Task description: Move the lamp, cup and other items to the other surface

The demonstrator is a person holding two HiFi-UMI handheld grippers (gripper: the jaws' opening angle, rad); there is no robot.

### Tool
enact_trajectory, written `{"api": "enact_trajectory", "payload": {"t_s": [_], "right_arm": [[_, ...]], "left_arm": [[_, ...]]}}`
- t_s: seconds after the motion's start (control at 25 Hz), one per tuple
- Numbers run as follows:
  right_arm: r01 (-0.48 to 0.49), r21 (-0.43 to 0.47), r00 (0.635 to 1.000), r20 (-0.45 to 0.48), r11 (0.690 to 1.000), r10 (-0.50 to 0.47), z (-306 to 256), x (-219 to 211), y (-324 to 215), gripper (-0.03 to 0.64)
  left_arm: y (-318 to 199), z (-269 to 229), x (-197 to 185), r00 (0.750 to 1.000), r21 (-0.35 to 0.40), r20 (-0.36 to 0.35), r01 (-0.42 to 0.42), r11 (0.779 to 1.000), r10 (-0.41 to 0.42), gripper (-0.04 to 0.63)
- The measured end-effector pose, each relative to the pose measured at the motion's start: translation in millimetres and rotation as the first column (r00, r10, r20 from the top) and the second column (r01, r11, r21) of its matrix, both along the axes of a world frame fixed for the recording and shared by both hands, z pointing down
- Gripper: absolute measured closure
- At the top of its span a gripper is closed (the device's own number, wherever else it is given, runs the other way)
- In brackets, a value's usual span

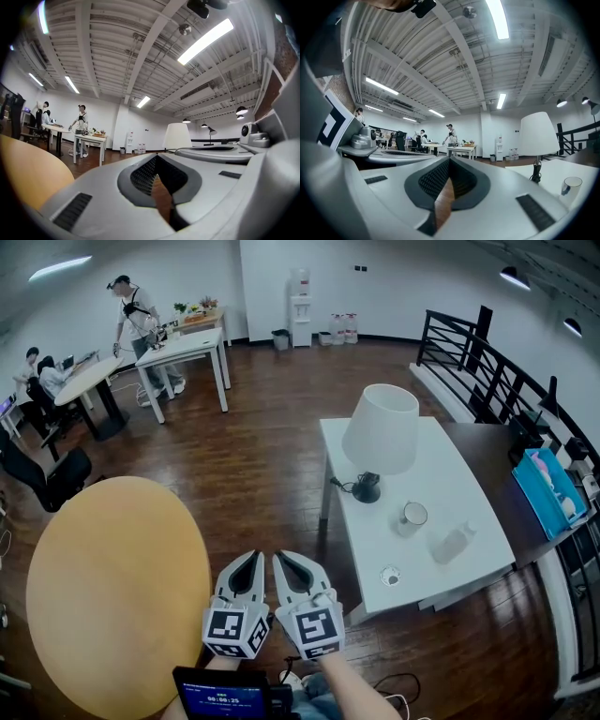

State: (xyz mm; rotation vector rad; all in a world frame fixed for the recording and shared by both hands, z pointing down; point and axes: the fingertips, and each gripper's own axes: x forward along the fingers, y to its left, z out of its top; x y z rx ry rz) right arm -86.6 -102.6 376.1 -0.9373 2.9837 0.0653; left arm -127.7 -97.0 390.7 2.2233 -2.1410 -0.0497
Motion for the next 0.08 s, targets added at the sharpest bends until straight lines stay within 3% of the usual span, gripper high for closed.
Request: {"api": "enact_trajectory", "payload": {"t_s": [0.08], "right_arm": [[-0.003, -0.009, 1.000, 0.001, 1.000, 0.003, 1.4, 1.1, -1.2, 0.617]], "left_arm": [[-0.3, 1.5, 1.0, 1.000, -0.004, 0.001, 0.000, 1.000, 0.000, 0.588]]}}
